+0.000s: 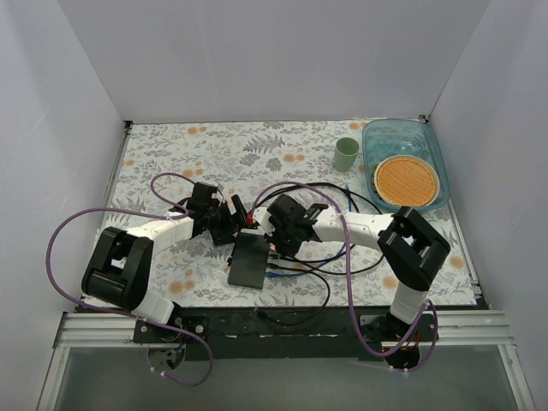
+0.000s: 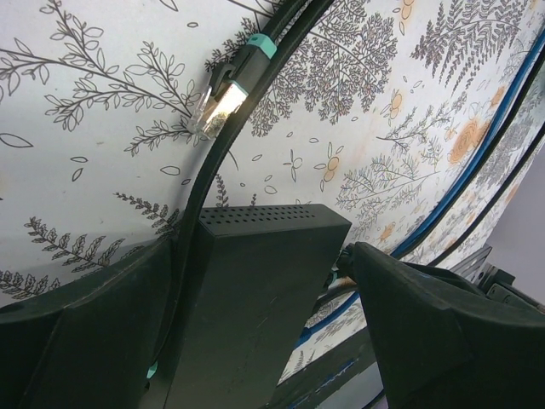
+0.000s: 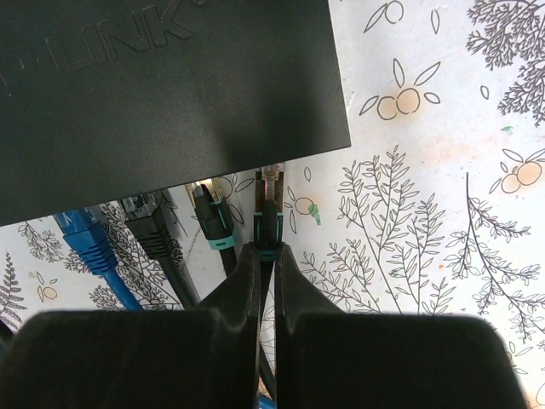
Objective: Insert the plug into the switch port
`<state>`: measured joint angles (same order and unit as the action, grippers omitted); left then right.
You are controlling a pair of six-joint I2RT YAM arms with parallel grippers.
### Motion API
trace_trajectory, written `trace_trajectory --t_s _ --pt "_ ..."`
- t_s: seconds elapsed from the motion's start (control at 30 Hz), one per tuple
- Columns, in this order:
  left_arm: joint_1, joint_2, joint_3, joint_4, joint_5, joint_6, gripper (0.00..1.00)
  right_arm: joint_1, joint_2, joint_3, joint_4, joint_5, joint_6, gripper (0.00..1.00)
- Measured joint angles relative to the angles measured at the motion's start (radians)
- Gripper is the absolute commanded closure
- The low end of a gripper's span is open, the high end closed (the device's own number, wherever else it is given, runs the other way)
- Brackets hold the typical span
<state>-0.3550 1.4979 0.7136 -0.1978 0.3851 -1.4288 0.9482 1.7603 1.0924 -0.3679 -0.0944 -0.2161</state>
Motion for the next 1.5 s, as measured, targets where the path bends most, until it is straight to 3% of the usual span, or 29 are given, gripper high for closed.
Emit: trace_trajectory --t_s 1.5 --pt "0.006 0.092 0.069 0.039 0.064 0.053 0.18 0.027 -0.046 -0.058 0.081 0.085 -0.05 0.99"
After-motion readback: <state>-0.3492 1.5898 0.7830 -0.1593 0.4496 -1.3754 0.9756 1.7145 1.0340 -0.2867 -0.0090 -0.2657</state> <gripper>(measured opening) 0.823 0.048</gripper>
